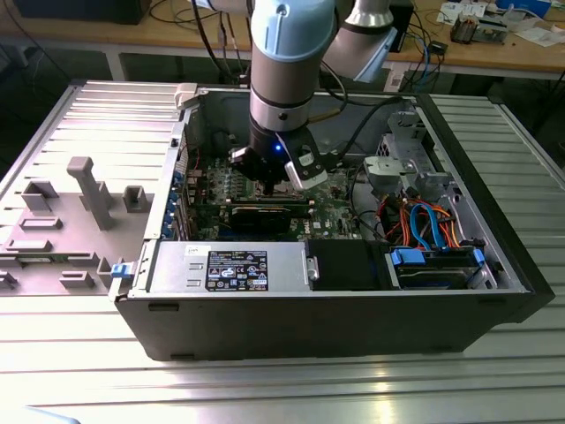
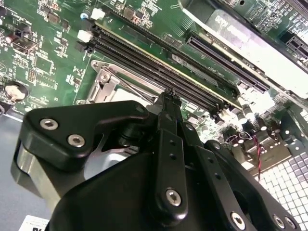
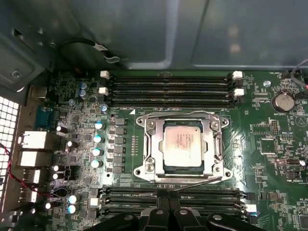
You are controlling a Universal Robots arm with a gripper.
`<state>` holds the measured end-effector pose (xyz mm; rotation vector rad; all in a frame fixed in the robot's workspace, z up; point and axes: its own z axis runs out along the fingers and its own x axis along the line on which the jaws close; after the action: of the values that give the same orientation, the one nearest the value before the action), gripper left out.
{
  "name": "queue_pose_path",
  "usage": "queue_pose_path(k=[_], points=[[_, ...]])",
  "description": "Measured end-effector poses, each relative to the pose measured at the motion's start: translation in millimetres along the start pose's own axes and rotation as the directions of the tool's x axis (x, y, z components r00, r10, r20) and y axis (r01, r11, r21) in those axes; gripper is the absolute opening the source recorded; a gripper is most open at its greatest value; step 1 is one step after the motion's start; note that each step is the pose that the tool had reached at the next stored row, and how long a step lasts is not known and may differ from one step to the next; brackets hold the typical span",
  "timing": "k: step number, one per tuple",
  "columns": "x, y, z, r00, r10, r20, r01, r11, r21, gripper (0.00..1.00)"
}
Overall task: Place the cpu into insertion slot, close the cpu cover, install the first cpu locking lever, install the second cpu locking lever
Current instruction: 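Install the second cpu locking lever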
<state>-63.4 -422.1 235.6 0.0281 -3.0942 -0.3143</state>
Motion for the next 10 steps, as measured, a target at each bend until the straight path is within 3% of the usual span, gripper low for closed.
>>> queue_pose_path(k=[2,3,4,6,10], points=[[1.5,0.0,-0.1,1.0000,0.000,-0.0004,0.000,1.0000,-0.0042,0.11],[2.1,0.0,0.3,1.0000,-0.001,-0.0003,0.001,1.0000,-0.0091,0.11],[2.6,-0.1,0.8,1.0000,-0.001,-0.0001,0.001,0.9998,-0.0191,0.11],[3.0,-0.2,1.3,1.0000,-0.002,0.0001,0.002,0.9996,-0.0282,0.11],[5.5,-0.8,3.8,1.0000,-0.002,0.0000,0.002,0.9995,-0.0302,0.11]])
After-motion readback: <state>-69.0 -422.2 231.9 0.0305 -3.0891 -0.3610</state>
